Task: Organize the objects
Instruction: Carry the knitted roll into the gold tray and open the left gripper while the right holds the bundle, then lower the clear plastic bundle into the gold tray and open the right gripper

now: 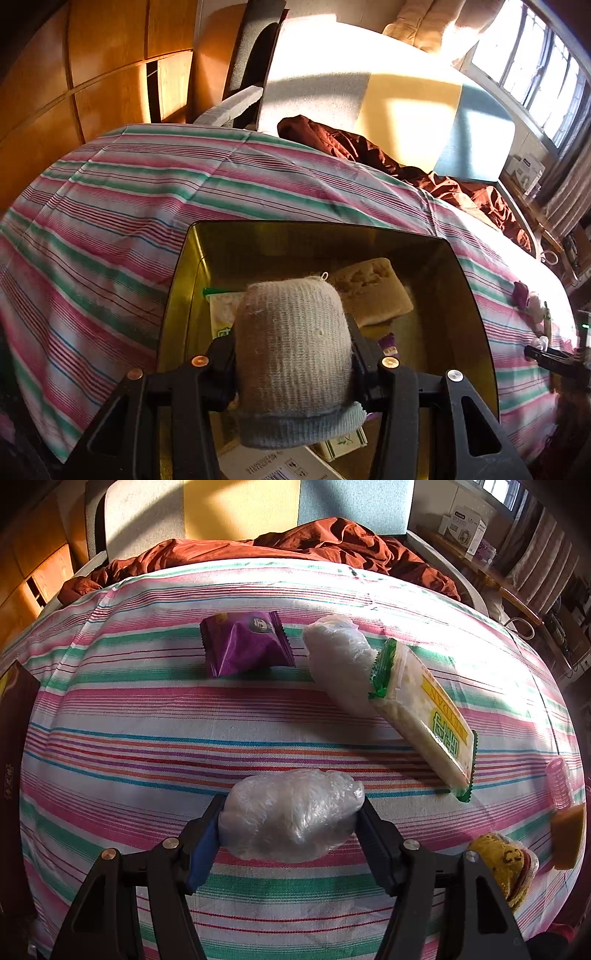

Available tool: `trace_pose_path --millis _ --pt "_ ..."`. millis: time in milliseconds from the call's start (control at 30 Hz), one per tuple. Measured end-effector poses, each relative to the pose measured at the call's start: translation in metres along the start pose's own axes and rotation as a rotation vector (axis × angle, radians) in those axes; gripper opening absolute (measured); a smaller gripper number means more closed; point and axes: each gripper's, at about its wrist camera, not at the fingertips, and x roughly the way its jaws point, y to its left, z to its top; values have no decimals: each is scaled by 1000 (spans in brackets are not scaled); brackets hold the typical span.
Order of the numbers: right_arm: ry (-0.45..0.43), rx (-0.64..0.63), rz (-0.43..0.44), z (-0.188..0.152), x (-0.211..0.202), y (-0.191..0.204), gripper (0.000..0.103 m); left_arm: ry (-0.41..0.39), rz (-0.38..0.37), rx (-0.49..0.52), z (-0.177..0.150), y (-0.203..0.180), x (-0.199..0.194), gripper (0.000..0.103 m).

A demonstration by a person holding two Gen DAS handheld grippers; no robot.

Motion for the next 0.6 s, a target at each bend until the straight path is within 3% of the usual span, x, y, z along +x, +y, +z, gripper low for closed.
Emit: trace_pose_path --millis 133,267,500,600 --pt "-1 -2 -2 0 -1 -1 69 14 6 -28 14 9 15 57" --pt "-2 -3 -4 0 0 -1 69 -35 14 -45 17 12 4 60" --pt "-16 -30 -42 -2 -7 8 67 -140 52 -17 -12 13 -42 61" --pt "-23 -46 -38 -2 -9 15 66 -195 78 10 -33 8 -63 67"
